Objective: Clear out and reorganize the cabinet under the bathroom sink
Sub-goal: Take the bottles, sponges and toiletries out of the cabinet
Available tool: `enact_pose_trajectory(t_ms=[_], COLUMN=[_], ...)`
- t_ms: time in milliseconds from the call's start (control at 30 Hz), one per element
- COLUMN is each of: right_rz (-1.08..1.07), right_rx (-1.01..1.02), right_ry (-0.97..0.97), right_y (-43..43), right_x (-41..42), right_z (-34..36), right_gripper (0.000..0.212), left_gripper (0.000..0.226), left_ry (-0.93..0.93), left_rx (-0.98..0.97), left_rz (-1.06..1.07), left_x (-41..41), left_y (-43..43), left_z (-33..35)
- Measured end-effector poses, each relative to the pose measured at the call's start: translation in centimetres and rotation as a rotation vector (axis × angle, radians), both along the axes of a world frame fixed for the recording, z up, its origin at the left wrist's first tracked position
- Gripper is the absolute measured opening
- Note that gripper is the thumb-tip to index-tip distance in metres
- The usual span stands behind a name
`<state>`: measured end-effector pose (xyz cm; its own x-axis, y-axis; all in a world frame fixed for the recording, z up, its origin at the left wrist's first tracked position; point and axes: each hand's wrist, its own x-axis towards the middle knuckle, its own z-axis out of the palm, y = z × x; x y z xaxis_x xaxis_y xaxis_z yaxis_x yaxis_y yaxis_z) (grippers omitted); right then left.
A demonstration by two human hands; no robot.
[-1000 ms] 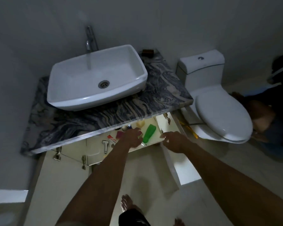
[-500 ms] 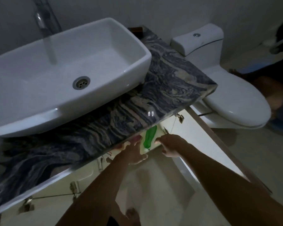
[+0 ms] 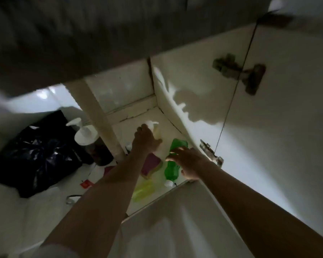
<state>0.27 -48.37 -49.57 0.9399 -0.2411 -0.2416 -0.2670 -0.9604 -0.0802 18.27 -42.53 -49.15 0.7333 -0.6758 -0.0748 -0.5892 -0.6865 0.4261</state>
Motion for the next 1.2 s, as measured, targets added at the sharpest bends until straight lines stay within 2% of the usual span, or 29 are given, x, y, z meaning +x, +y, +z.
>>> enact_pose_trajectory(t_ms=[100, 167, 267, 400, 467, 533, 600, 667, 733, 867, 967, 1100, 1133, 1200], right_rz=[0.033, 0.022, -0.022, -0.077, -0.135, -0.203, -0.321, -0.458, -0.573, -0.629, -0.619, -0.615, -0.633, -0.7], right_rx=[-0.121, -0.131, -0.186, -0.255, -0.227, -0.158, 0.037, 0.289, 0.421, 0.396, 0.382, 0.461, 0.473, 0.483], right_ry=[0.088, 0.149, 0.139, 0.112, -0.022, -0.32, -0.64, -0.767, -0.747, -0.655, -0.491, -0.209, -0.153, -0.093], right_y=[0.1, 0.4, 1.3, 2.3, 2.4, 2.2, 1.9, 1.8, 1.3, 1.3, 1.8, 2.5, 2.7, 2.9], right_x=[1.5, 1.9, 2.1, 2.1, 1.2, -0.4, -2.4, -4.0, -5.8, -9.9, -12.3, -14.9, -15.6, -16.9], right_z=[-4.3, -6.3, -8.0, -8.2, -8.4, -8.1, -7.2, -4.8, -2.7, -0.6, -0.4, -3.0, -4.3, -7.0], right_gripper=[0.085, 0.083, 0.076, 0.075, 0.074, 0.069, 0.064, 0.056, 0.054, 0.058, 0.055, 0.044, 0.046, 0.064], left_gripper=[0.093, 0.089, 0.078, 0.081, 0.069, 0.068, 0.078, 0.085, 0.092, 0.09, 0.092, 0.092, 0.091, 0.088], left_ry=[-0.023, -0.049, -0.061, -0.036, -0.051, -0.027, 0.009, 0.043, 0.098, 0.097, 0.136, 0.084, 0.102, 0.139], left_rx=[-0.149, -0.152, -0.174, -0.204, -0.214, -0.257, -0.315, -0.358, -0.353, -0.241, -0.13, 0.049, 0.057, 0.062], left_rz=[0.097, 0.097, 0.067, 0.041, 0.003, -0.022, -0.034, -0.05, -0.075, -0.222, -0.326, -0.473, -0.482, -0.452], left_x=[2.0, 2.6, 3.2, 3.4, 3.1, 2.2, 0.6, -1.1, -2.9, -6.3, -8.6, -12.7, -13.6, -14.7], left_y=[-1.5, -1.8, -1.8, -1.3, -0.7, 0.0, 1.0, 1.8, 2.3, 2.9, 3.0, 3.5, 3.9, 4.5], left_z=[-2.6, -3.9, -5.7, -5.6, -5.4, -5.0, -4.1, -3.2, -2.2, -1.0, -0.7, -2.0, -3.0, -5.6])
